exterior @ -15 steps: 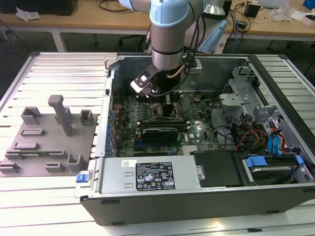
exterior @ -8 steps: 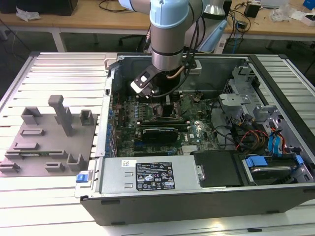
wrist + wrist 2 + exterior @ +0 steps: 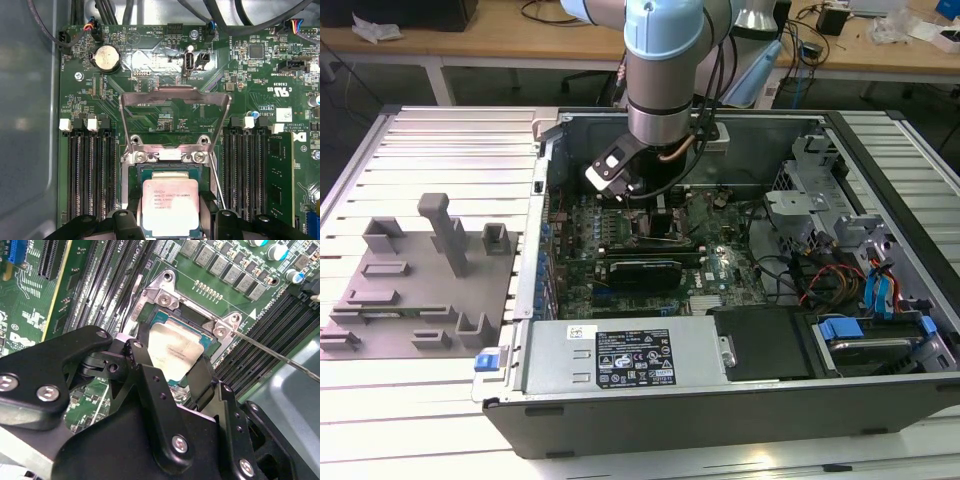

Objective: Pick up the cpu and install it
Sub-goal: 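Place the cpu into insertion slot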

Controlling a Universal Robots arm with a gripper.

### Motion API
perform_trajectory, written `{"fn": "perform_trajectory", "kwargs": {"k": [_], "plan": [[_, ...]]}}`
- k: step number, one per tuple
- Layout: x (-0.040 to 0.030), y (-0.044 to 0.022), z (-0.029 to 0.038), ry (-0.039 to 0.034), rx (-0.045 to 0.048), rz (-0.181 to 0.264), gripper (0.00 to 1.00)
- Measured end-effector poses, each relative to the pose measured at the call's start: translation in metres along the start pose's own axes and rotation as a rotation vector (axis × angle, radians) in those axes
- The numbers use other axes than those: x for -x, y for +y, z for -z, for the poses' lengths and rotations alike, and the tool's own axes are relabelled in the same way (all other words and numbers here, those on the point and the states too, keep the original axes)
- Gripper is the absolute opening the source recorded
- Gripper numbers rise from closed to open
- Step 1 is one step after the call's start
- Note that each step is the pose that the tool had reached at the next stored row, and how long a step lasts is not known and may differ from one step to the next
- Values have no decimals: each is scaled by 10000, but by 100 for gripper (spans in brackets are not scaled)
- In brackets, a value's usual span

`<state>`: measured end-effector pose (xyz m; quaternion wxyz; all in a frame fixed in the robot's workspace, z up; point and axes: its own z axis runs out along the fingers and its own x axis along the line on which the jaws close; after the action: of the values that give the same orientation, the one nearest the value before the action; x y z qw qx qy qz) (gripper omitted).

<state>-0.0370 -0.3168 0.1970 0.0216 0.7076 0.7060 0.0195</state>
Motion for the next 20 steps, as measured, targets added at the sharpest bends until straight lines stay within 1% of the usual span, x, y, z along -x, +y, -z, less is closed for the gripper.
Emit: {"fn": "perform_trajectory", "kwargs": {"k": [20], "plan": [[0, 15, -9, -4, -1, -79, 55]]}}
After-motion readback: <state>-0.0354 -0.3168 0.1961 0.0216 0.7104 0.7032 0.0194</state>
